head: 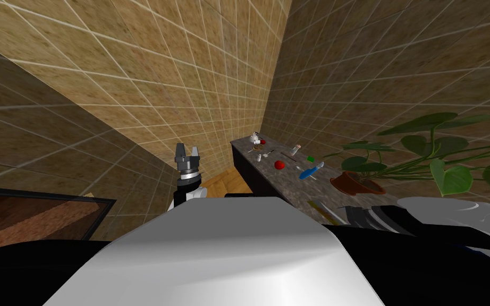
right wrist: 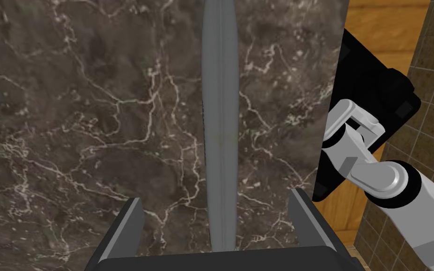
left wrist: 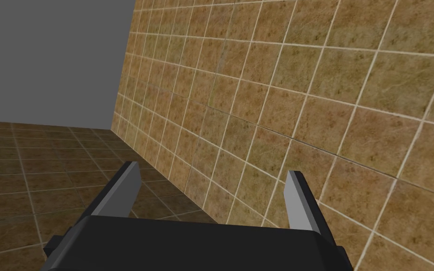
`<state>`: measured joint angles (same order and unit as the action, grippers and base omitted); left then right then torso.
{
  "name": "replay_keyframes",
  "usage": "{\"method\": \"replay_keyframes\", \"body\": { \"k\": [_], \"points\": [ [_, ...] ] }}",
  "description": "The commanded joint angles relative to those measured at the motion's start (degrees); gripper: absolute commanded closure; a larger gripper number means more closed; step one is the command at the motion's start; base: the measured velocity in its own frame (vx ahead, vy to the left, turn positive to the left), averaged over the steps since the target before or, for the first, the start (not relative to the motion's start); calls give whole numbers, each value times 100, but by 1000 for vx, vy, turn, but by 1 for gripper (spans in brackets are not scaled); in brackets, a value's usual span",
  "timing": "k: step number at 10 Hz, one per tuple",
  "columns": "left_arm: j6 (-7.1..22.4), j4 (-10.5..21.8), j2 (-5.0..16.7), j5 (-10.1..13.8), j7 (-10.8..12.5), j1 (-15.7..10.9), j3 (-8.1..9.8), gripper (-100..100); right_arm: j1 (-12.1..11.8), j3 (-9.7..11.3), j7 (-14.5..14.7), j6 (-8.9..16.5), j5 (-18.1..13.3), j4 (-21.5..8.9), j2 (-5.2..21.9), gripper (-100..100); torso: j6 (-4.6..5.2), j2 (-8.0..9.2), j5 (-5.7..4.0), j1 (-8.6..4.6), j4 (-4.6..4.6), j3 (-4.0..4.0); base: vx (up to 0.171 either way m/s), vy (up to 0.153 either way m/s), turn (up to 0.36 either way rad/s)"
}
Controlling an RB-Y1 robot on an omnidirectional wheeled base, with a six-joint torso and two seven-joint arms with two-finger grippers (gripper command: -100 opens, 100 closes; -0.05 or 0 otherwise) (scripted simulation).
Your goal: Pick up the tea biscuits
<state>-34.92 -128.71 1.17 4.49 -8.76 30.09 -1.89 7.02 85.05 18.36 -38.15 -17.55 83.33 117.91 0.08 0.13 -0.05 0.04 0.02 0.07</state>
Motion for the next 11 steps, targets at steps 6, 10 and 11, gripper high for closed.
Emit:
{"method": "replay_keyframes", "body": {
  "k": [6, 10, 11],
  "points": [
    [0, 0, 0, 0, 0, 1, 0, 0, -1128, -1112, 132, -239, -1, -480, -363, -100, 5, -2, 2, 2, 0, -1, 0, 18, 41],
    [0, 0, 0, 0, 0, 1, 0, 0, -1824, -1817, 217, -388, -2, -794, -615, -100, 5, -2, 3, 3, 0, -1, -1, 17, 48],
    [0, 0, 0, 0, 0, 1, 1, 0, -2000, -1989, 217, -388, -2, -794, -615, -100, 7, 0, 3, 0, 1, 1, -1, 3, -15]
  ]
}}
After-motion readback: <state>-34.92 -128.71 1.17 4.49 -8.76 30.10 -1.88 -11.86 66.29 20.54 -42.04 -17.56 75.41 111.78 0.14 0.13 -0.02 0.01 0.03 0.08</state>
